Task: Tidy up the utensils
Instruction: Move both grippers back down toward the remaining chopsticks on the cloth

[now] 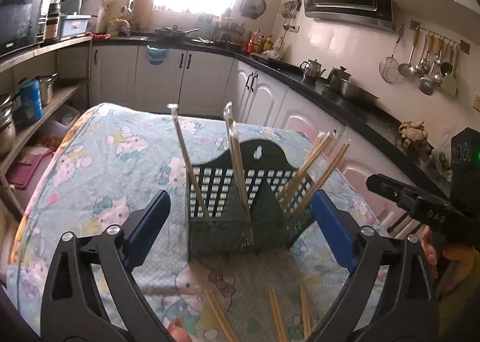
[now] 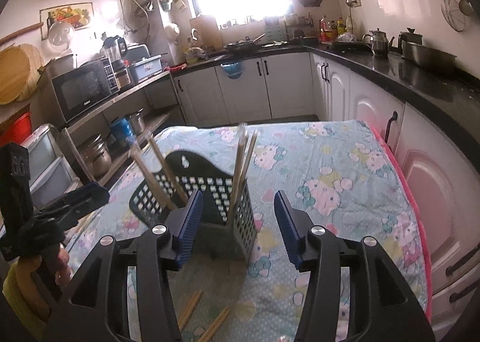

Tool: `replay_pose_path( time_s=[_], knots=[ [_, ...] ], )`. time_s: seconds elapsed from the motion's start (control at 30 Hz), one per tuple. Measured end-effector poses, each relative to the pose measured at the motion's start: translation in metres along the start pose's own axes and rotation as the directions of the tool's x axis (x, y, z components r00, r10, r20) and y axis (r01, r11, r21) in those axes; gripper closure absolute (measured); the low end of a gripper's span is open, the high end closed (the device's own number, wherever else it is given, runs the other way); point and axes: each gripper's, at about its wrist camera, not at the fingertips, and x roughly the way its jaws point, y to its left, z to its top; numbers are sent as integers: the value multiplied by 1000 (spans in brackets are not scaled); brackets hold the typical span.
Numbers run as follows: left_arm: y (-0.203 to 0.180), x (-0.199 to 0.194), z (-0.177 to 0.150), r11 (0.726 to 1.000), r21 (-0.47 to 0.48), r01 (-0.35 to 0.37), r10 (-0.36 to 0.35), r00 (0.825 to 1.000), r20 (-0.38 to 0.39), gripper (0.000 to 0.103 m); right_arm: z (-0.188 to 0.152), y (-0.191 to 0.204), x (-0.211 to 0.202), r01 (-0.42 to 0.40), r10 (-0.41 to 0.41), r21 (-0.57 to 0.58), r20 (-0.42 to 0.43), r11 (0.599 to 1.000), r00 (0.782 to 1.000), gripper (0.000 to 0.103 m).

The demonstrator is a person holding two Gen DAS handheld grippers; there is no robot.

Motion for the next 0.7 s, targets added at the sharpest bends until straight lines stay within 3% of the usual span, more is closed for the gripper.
replay_pose_path(
  time_s=[0.7],
  knots=[
    [22, 4, -71, 998, -53, -35, 28, 991, -130, 14, -80, 16, 15, -13, 14, 9, -157, 1000, 988, 53]
  ],
)
